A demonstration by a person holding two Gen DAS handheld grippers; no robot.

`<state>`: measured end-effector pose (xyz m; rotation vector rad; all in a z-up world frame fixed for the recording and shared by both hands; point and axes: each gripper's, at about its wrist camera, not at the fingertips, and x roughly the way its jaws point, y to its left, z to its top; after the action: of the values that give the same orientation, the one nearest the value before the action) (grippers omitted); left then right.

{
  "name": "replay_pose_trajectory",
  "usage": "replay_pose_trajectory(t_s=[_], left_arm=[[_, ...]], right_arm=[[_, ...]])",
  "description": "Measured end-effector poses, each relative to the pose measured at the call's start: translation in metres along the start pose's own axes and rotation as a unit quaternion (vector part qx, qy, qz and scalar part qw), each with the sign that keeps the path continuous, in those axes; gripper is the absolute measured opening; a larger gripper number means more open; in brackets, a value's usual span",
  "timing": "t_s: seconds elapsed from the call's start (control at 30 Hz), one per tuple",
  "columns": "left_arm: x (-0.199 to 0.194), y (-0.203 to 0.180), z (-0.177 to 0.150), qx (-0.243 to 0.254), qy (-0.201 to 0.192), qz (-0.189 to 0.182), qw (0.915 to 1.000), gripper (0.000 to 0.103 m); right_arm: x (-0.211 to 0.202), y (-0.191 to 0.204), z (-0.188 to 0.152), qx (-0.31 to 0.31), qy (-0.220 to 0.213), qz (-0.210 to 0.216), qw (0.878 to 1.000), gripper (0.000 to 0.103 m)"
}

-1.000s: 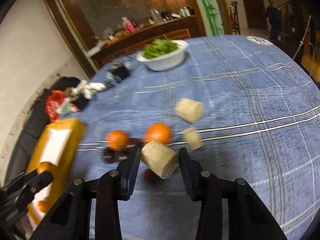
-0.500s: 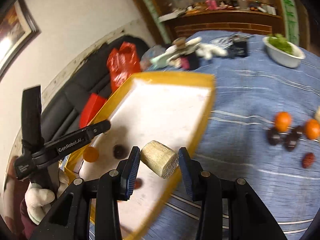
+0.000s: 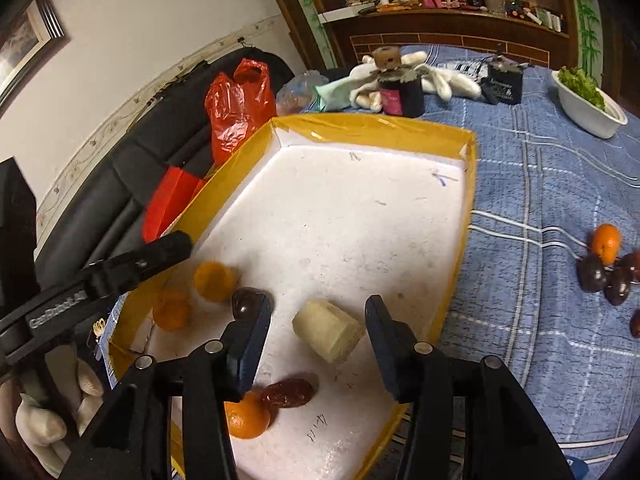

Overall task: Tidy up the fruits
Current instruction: 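Carry the orange and white cube over the tray and release both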

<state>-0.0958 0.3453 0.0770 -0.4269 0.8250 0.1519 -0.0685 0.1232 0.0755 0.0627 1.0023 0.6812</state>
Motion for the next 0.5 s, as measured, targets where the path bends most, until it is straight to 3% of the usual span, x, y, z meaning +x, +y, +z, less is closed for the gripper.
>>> replay_pose_trajectory(t_s=[0.1,0.17,0.27,0.5], left_arm=[[-0.018,-0.009,-0.002,0.004,-0.016,-0.003,0.9999,0.066],[-0.026,-0.020,-0.006,0.013,-0.023,0.001,0.9996,0.081],[-0.040,-0.052,-0.018,0.043,-0.033,-0.001,0.9985,0.087],[-0.070,-0.134,-0.044,0.105,-0.042,-0.144,0.9832,0.086]], right_arm=[[-0.019,-0.004,-0.004,0.006,-0.015,-0.002,1.000,0.054],[-0.035,-0.012,-0.008,0.013,-0.030,-0.006,0.999,0.054],[-0.062,-0.033,-0.018,0.039,-0.053,-0.015,0.998,0.055],[-0.144,-0.096,-0.071,0.116,-0.102,-0.071,0.985,0.055]])
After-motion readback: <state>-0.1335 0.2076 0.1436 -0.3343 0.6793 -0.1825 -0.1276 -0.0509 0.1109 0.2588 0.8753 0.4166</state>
